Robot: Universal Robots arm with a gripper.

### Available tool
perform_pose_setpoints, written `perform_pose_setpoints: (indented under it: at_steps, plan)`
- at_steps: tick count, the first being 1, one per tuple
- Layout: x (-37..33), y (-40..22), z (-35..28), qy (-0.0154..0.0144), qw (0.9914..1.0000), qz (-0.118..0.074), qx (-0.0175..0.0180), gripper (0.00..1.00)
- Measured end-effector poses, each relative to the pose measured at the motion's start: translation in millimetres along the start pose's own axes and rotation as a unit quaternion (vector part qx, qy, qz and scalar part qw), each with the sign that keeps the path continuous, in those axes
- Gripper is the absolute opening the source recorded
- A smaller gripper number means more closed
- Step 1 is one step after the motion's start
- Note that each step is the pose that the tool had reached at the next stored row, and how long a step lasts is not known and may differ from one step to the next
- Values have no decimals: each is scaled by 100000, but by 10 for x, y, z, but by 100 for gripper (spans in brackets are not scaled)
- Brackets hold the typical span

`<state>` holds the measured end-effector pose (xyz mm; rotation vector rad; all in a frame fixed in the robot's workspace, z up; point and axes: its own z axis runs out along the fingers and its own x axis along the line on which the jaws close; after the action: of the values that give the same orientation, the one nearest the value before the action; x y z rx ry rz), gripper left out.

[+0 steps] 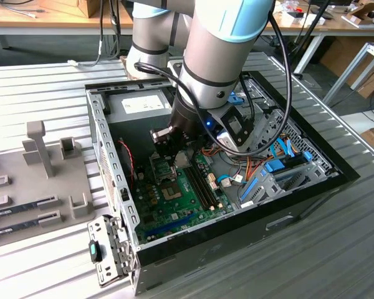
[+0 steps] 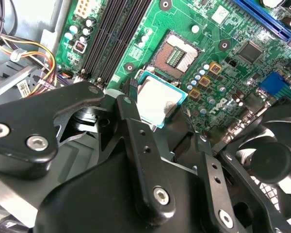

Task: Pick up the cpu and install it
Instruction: 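Place the cpu into insertion slot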

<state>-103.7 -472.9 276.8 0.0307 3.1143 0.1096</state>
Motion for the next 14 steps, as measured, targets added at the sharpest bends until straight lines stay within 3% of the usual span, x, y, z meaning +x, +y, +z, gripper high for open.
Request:
perform_pose_setpoints:
  at_steps: [14]
  plan:
    - [0,-23,34,1,100000,-2,3,47]
